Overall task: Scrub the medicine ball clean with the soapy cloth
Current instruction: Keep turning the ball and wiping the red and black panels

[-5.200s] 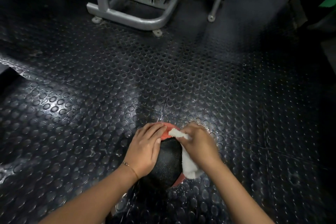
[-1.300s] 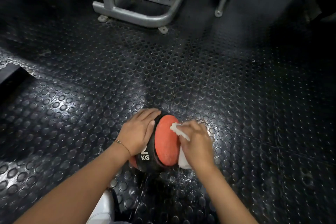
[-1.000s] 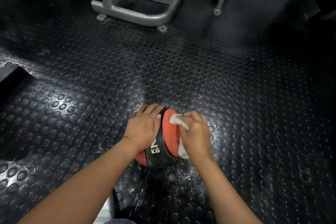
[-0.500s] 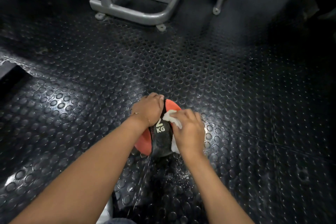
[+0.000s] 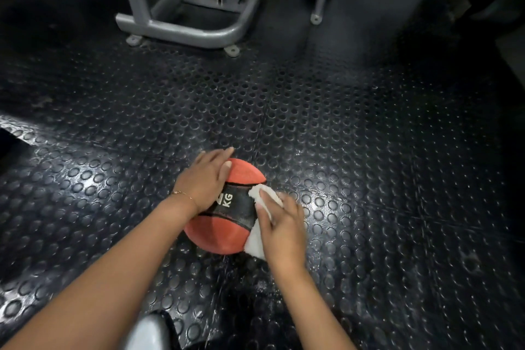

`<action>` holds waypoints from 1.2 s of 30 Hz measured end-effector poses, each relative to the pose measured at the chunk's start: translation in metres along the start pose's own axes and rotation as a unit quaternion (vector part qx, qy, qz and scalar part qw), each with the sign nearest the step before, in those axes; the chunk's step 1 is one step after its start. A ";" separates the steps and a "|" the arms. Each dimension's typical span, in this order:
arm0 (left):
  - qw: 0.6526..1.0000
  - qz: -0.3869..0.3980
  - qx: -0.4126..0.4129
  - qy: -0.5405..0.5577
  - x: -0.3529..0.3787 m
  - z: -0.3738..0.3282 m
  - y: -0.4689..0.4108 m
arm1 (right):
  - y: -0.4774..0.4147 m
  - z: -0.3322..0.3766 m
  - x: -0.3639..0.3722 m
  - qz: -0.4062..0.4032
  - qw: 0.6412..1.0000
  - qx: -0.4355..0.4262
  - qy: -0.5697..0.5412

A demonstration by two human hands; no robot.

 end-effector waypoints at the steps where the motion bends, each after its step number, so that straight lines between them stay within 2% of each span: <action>1: 1.000 -0.004 0.023 0.004 0.002 -0.005 0.004 | -0.004 -0.002 0.002 0.004 1.000 0.012 -0.002; 4: 0.999 -0.050 -0.008 0.017 0.000 0.000 0.008 | -0.007 0.018 0.000 -0.021 0.999 -0.026 0.006; 6: 0.998 -0.052 -0.040 0.025 -0.001 0.009 0.008 | 0.008 0.035 0.008 0.008 0.995 -0.099 0.031; 8: 0.997 -0.047 -0.055 0.036 -0.002 0.016 0.009 | 0.022 0.029 0.011 0.023 0.991 -0.127 0.032; 9: 0.996 -0.051 -0.061 0.045 -0.002 0.019 0.010 | 0.022 0.017 0.006 0.005 0.995 -0.096 0.012; 12: 0.991 -0.064 -0.098 0.068 -0.002 0.031 0.019 | 0.020 -0.025 -0.003 -0.071 0.994 0.070 -0.045; 13: 0.989 -0.064 -0.108 0.074 -0.001 0.034 0.021 | 0.019 -0.023 -0.001 -0.077 0.993 0.077 -0.045; 18: 0.985 -0.071 -0.132 0.088 -0.002 0.040 0.027 | 0.020 0.039 0.019 -0.034 0.994 -0.101 -0.014; 19: 0.984 -0.074 -0.132 0.089 -0.002 0.039 0.028 | 0.016 0.034 0.017 -0.045 0.995 -0.092 -0.017; 22: 0.986 -0.078 -0.120 0.083 0.002 0.033 0.030 | 0.003 -0.005 0.004 -0.085 0.992 0.066 -0.070; 23: 0.987 -0.078 -0.115 0.083 0.002 0.031 0.031 | 0.001 -0.008 0.000 -0.091 0.991 0.074 -0.064; 24: 0.987 -0.076 -0.109 0.086 0.002 0.031 0.029 | 0.001 -0.002 0.000 -0.083 0.993 0.057 -0.055; 27: 0.988 -0.039 -0.121 0.084 -0.001 0.037 0.018 | 0.016 0.033 0.014 -0.027 0.996 -0.088 -0.001; 28: 0.988 -0.028 -0.134 0.077 -0.001 0.037 0.014 | 0.021 0.036 0.016 -0.030 0.993 -0.112 0.007; 31: 0.979 -0.041 -0.185 0.076 -0.001 0.032 0.015 | 0.022 0.030 0.017 -0.060 0.992 -0.114 -0.017; 33: 0.976 -0.061 -0.192 0.087 0.000 0.031 0.022 | 0.025 0.034 0.022 -0.037 0.991 -0.125 0.007; 34: 0.977 -0.068 -0.181 0.089 0.000 0.031 0.025 | 0.024 0.030 0.024 -0.023 0.994 -0.108 -0.001; 36: 0.981 -0.084 -0.152 0.086 -0.001 0.032 0.030 | 0.013 0.013 0.021 -0.005 0.997 -0.002 -0.082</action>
Point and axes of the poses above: each hand's wrist, its own y-axis away from the middle knuckle, its own x-axis out of the palm, z = x × y, the point moved 8 cm from there along -y, towards the middle knuckle, and after that the axes turned 12 degrees about -y, right-handed, at the moved point
